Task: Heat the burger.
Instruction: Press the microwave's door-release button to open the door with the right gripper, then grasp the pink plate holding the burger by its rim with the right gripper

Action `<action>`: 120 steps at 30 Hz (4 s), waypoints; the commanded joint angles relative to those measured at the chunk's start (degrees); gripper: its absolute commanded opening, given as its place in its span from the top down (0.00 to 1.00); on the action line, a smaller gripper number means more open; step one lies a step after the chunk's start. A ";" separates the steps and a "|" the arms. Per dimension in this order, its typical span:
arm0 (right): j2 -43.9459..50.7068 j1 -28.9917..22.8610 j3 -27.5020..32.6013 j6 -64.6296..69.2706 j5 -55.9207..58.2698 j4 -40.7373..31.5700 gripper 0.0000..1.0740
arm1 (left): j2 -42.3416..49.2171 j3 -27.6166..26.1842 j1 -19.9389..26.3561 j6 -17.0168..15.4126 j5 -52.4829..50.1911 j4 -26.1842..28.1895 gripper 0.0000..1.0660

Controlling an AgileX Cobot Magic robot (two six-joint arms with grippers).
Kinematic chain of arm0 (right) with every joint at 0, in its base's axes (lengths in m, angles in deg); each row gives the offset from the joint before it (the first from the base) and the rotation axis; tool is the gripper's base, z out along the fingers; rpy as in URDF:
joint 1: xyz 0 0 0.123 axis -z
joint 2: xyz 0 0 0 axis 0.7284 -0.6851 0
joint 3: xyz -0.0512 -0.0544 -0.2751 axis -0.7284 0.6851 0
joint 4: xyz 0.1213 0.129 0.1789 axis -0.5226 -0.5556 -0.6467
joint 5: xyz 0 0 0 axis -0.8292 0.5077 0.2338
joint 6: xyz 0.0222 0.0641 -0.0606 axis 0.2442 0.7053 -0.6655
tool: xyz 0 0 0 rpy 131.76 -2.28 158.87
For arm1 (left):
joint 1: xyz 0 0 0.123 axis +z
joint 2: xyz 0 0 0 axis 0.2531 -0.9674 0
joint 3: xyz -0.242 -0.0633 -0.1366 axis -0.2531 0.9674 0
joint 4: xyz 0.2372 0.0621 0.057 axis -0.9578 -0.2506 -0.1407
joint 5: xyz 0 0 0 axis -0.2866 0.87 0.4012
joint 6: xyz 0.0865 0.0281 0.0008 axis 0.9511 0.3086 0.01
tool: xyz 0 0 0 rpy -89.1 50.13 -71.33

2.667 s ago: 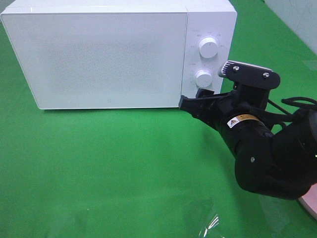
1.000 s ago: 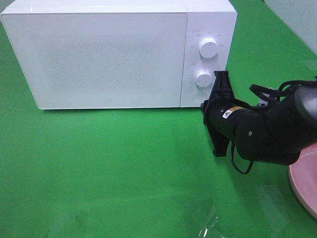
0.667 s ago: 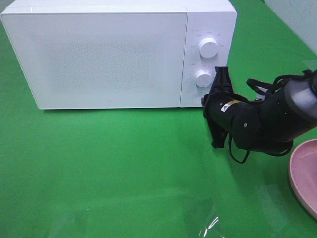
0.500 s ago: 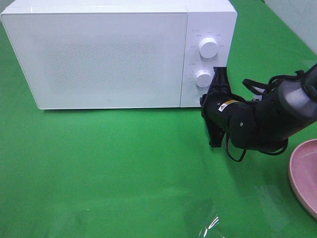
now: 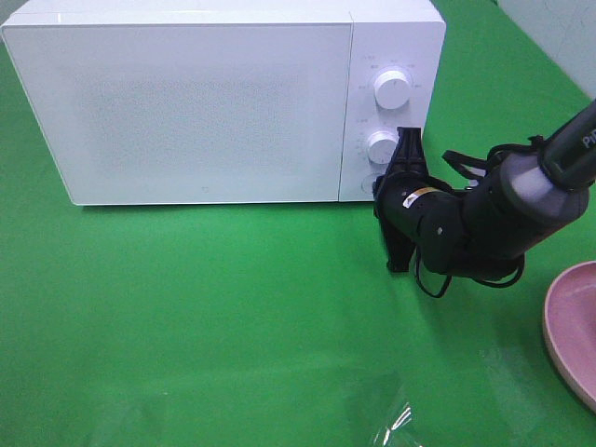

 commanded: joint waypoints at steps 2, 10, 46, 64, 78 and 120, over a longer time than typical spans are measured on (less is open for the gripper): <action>-0.80 0.06 -0.63 -0.23 -3.44 -1.26 1.00 | 0.92 0.00 -0.17 -0.06 -0.34 0.34 0.09; -0.86 0.06 -0.63 -0.23 -8.42 -1.03 1.00 | 0.92 0.00 -0.17 -0.06 -0.34 0.34 0.09; -5.10 0.06 -10.26 -1.78 -27.73 -4.35 1.00 | 0.92 0.00 -0.17 -0.06 -0.34 0.34 0.09; -4.13 -0.11 -9.57 -1.72 -22.75 -4.53 1.00 | 0.92 0.00 -0.17 -0.06 -0.34 0.34 0.09; 0.74 -2.64 -2.46 -0.80 -13.75 -4.64 1.00 | 0.92 0.00 -0.17 -0.06 -0.34 0.34 0.09; 22.80 -3.38 5.67 -52.77 45.89 5.79 0.95 | 0.92 0.00 -0.17 -0.06 -0.34 0.34 0.09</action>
